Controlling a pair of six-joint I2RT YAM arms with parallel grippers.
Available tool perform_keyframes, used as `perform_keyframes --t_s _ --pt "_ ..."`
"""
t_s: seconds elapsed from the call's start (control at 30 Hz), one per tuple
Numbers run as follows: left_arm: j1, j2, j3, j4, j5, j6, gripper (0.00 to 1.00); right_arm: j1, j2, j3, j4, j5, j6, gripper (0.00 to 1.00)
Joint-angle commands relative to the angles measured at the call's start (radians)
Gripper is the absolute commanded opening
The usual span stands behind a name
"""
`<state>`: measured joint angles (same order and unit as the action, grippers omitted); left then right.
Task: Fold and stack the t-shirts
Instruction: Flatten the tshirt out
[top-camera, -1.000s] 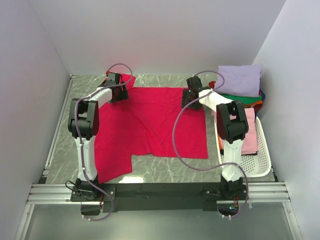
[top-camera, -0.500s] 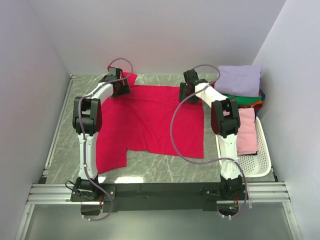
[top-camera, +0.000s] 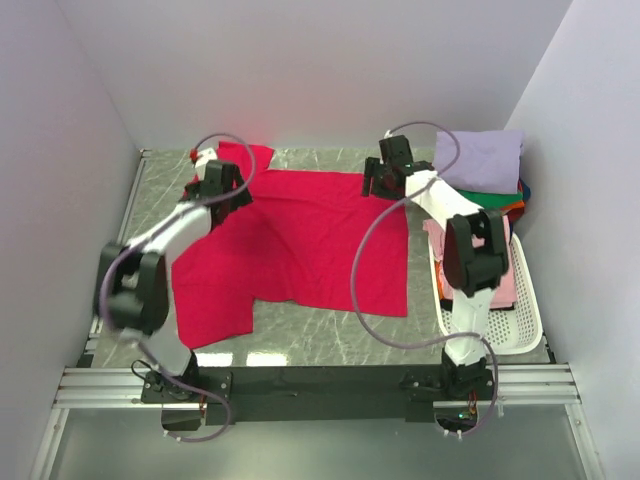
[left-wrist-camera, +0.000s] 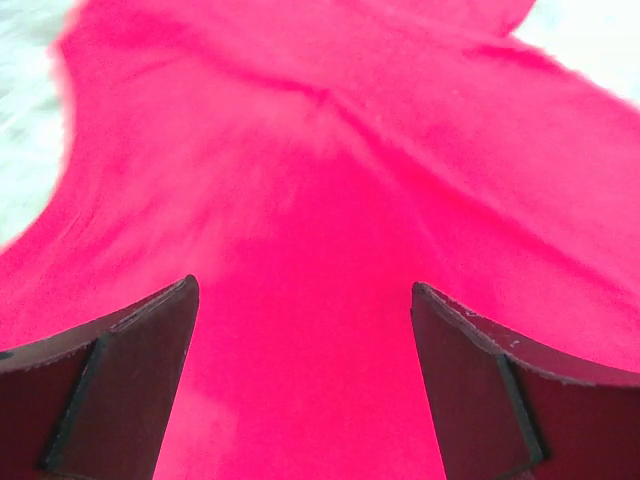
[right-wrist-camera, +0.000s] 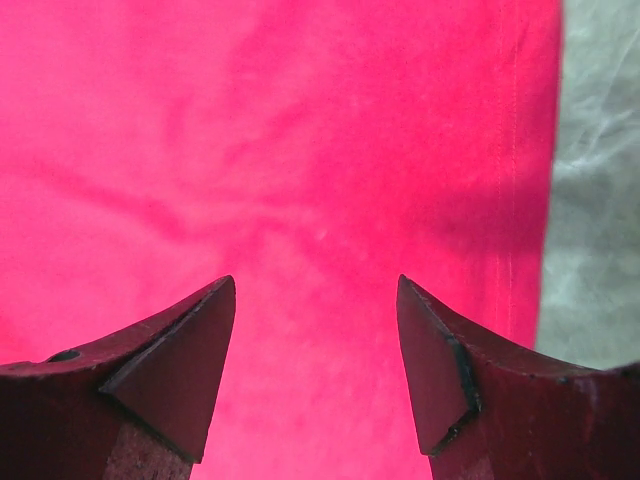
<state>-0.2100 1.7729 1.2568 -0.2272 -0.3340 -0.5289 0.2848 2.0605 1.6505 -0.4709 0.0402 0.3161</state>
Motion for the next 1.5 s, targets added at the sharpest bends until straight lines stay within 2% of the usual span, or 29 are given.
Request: perform_keyframes --t_s 0.0,0.13,0.2,0.23,0.33,0.47,0.6,0.7,1.03,1.23,1.47 --pt "-0.075 -0.199 -0.211 0.026 -0.209 -0.201 0.94 0.002 -0.158 -0.063 0.126 -0.037 -0.008 0.72" --pt "-0.133 -0.402 -0.396 -0.05 -0.211 -0.365 0.93 0.002 -0.241 -0.182 0.173 -0.075 -0.005 0.72" --pt "-0.205 -0.469 -0.459 -0.09 -0.246 -0.437 0.93 0.001 -0.279 -0.216 0.195 -0.079 -0.003 0.72" --pt "-0.235 -0.525 -0.502 -0.147 -0.263 -0.521 0.93 0.001 -0.296 -0.242 0.201 -0.08 -0.003 0.73" --pt "-0.314 -0.613 -0.568 -0.281 -0.301 -0.704 0.93 0.001 -0.318 -0.283 0.21 -0.086 -0.002 0.73" --pt "-0.342 -0.711 -0.638 -0.406 -0.269 -0.87 0.92 0.001 -0.37 -0.357 0.25 -0.108 0.006 0.73" --pt "-0.364 -0.788 -0.677 -0.561 -0.307 -1.052 0.91 0.001 -0.393 -0.422 0.275 -0.109 0.006 0.73" --pt "-0.364 -0.805 -0.663 -0.639 -0.318 -1.083 0.89 -0.001 -0.396 -0.455 0.281 -0.108 0.003 0.73" --pt "-0.365 -0.794 -0.665 -0.84 -0.215 -1.227 0.84 -0.003 -0.385 -0.469 0.291 -0.128 0.003 0.73" --pt "-0.368 -0.852 -0.709 -0.83 -0.117 -1.223 0.8 -0.001 -0.369 -0.471 0.301 -0.141 0.001 0.73" --pt "-0.404 -0.741 -0.686 -0.837 -0.112 -1.252 0.77 -0.007 -0.376 -0.474 0.307 -0.16 -0.003 0.73"
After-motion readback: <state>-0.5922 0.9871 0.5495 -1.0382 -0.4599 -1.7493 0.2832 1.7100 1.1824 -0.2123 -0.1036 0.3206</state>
